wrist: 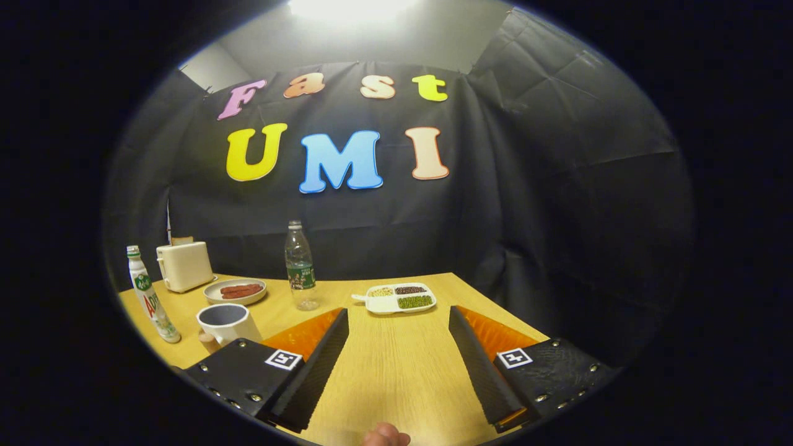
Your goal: Take the bottle from table, then pour the juice into the cup, finally place the bottle on the coaster
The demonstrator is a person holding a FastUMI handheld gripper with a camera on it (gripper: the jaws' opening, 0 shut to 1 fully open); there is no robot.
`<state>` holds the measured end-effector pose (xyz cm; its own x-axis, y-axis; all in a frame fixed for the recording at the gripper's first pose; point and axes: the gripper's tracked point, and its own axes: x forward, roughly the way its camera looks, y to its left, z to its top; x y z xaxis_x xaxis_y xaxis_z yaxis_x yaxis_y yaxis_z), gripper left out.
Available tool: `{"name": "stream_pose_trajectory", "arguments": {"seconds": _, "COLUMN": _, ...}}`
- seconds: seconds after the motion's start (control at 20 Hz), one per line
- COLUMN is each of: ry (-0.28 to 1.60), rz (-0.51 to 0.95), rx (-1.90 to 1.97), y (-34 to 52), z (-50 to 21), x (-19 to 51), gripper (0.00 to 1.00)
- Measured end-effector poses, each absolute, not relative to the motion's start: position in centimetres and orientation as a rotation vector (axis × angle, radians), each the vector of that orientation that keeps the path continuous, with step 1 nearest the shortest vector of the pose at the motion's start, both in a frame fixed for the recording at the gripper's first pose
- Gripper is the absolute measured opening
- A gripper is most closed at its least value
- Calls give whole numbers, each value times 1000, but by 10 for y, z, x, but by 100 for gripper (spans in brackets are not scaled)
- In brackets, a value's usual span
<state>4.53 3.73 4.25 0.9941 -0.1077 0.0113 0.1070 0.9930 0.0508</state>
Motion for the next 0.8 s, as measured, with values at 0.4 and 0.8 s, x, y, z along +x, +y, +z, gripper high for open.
{"name": "stream_pose_trajectory", "arguments": {"seconds": 0.4, "ry": -75, "rz": -155, "rx": 15, "y": 124, "z": 86, "x": 8, "gripper": 99}}
{"name": "stream_pose_trajectory", "arguments": {"seconds": 0.8, "ry": -110, "rz": -41, "rx": 39, "y": 236, "z": 88, "x": -7, "gripper": 99}}
